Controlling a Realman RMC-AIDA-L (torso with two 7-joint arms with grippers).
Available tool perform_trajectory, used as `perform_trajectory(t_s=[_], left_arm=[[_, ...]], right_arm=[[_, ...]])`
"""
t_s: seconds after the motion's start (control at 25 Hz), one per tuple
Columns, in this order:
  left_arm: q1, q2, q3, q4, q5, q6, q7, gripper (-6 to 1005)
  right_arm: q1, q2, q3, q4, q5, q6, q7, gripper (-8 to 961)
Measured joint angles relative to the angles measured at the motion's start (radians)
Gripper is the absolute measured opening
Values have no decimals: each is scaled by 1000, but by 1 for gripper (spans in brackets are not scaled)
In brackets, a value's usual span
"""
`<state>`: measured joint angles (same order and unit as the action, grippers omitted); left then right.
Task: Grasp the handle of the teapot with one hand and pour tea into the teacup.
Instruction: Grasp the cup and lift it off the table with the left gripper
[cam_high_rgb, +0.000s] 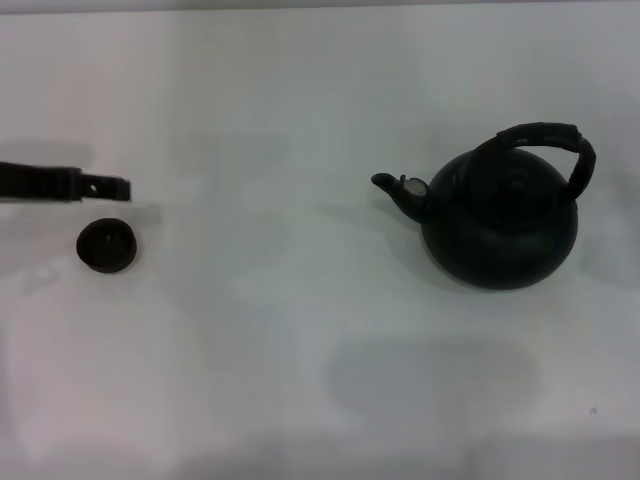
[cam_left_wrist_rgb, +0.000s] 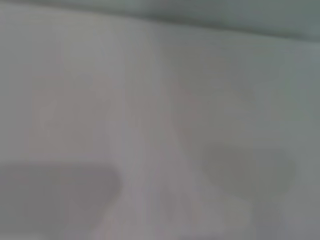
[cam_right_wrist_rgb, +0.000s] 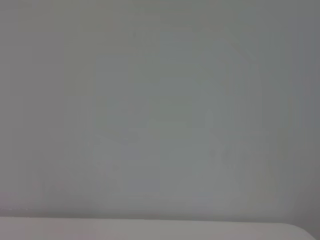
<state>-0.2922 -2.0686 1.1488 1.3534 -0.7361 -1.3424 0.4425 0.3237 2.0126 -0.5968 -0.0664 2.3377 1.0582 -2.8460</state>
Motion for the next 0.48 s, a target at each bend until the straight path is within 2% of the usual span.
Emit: perform_trajectory(t_s=[0.2,0.48], left_arm=[[-56,0,0,-60,33,-62,-1,877],[-69,1,-3,-59,43,-83,-19,878]], right_arm=[[6,0,0,-1,0,-5,-2,814],[11,0,5,-1,0,-12,-2,814]])
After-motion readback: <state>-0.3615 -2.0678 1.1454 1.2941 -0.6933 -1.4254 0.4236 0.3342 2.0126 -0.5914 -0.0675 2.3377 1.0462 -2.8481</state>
